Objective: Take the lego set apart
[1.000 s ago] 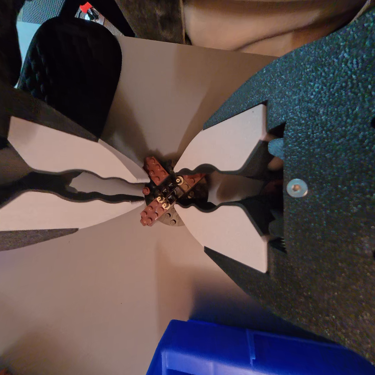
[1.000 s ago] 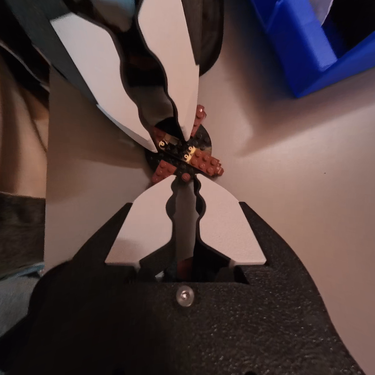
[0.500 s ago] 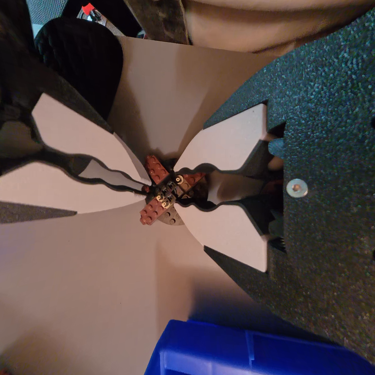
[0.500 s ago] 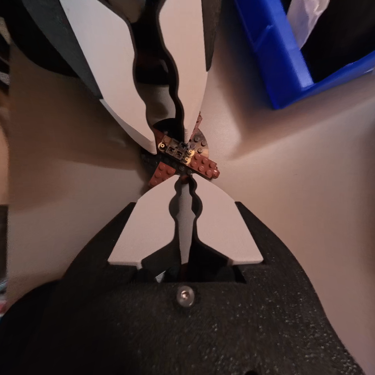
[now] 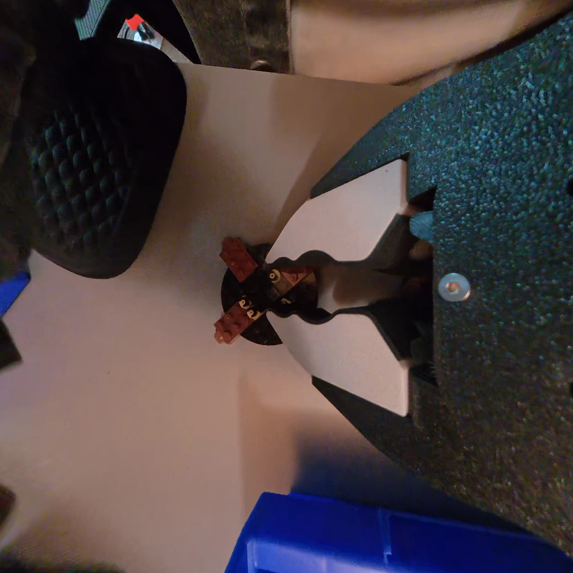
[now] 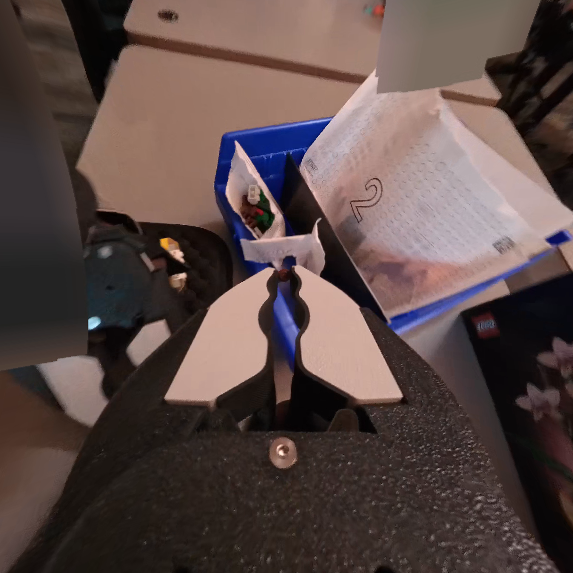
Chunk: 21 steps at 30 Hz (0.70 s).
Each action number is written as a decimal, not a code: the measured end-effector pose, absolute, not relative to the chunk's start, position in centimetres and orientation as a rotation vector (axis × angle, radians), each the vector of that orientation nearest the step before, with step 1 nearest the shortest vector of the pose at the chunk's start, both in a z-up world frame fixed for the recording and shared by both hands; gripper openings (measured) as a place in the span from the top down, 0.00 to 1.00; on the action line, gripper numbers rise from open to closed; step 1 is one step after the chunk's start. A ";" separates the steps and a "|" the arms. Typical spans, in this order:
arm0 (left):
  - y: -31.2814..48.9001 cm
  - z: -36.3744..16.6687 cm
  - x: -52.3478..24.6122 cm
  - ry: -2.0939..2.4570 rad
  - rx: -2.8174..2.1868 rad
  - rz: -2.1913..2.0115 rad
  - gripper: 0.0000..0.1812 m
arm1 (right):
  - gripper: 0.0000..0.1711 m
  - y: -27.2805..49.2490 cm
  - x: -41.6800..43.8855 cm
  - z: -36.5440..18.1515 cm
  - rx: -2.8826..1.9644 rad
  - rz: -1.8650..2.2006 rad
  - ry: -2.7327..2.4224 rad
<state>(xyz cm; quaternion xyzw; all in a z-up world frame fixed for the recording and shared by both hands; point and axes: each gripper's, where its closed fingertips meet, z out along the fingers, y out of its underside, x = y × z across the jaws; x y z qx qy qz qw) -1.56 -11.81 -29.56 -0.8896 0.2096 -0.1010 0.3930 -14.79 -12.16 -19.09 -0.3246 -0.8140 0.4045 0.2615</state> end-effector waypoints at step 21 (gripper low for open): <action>-11.8 -29.6 -1.5 0.539 -2.249 -0.247 0.87 | 0.81 -11.4 -20.0 -22.9 -0.879 0.557 -2.257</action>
